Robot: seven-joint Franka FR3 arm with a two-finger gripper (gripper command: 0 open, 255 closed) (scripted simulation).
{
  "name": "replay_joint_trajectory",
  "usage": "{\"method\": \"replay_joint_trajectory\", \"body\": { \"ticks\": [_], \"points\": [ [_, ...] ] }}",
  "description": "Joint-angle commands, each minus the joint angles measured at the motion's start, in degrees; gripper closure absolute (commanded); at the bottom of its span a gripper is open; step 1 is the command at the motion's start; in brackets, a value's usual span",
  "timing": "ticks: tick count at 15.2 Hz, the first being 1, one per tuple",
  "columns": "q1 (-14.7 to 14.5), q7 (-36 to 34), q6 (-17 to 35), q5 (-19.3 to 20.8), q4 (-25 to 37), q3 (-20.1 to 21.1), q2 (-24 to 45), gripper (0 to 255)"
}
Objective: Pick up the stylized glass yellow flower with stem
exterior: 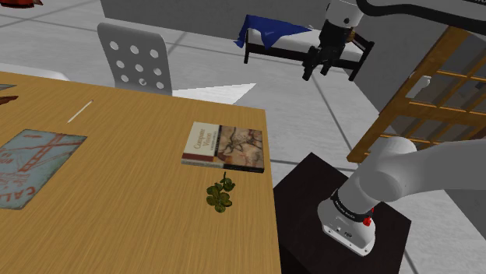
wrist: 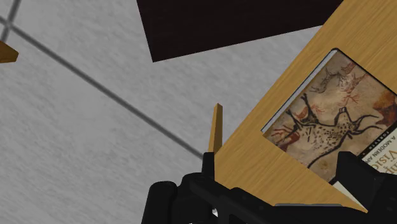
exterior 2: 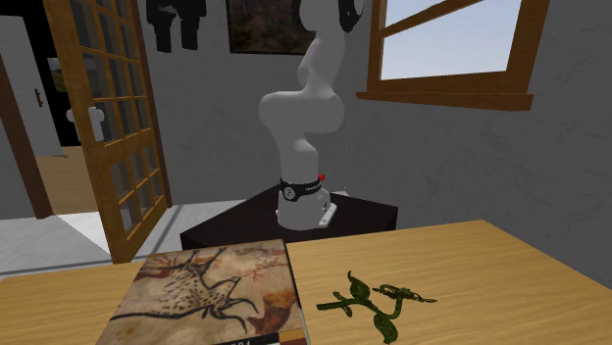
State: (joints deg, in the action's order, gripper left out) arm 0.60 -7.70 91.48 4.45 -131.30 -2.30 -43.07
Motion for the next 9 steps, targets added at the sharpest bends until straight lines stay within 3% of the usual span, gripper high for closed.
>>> {"method": "replay_joint_trajectory", "body": {
  "ticks": [1, 9],
  "points": [
    [0.0, 0.0, 0.0, 0.0, 0.0, 0.0, 0.0, 0],
    [-1.3, -15.45, 7.23, -5.05, -10.36, 10.64, -2.15, 0]
  ]
}}
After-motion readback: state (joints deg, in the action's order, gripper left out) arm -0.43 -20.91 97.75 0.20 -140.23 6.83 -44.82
